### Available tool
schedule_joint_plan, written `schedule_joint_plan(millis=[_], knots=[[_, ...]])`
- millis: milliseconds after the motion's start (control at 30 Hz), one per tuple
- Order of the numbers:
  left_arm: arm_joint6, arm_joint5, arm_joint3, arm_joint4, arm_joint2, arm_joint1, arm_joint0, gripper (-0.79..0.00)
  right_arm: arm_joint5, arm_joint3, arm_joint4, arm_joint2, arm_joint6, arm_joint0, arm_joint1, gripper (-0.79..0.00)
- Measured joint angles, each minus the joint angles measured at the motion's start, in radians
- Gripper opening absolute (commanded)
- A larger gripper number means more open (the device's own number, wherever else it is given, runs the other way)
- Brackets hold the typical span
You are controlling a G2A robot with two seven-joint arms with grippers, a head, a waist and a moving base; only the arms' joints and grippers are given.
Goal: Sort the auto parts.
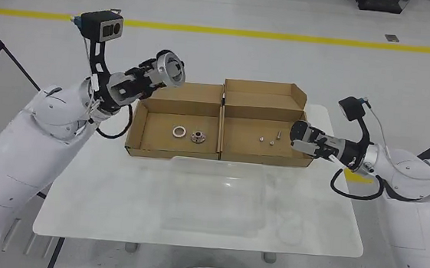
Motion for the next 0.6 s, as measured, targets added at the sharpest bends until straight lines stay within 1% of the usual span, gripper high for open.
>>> schedule_joint_plan(millis=[67,200,367,500,600], knots=[[0.006,0.004,-0.006,0.001,-0.002,-0.001,0.002,-0.785,0.0,0.0,0.0,0.0,0.0,0.0,0.0,0.0],[0.076,0.008,-0.049,-0.043,-0.002,-0.016,0.008,-0.785,0.0,0.0,0.0,0.0,0.0,0.0,0.0,0.0],[0.164,-0.036,-0.077,-0.197,0.024,-0.048,-0.001,-0.785,0.0,0.0,0.0,0.0,0.0,0.0,0.0,0.0],[0.195,-0.088,-0.088,-0.331,0.04,-0.073,-0.014,-0.785,0.0,0.0,0.0,0.0,0.0,0.0,0.0,0.0],[0.199,-0.13,-0.1,-0.448,0.047,-0.092,-0.018,-0.785,0.0,0.0,0.0,0.0,0.0,0.0,0.0,0.0]])
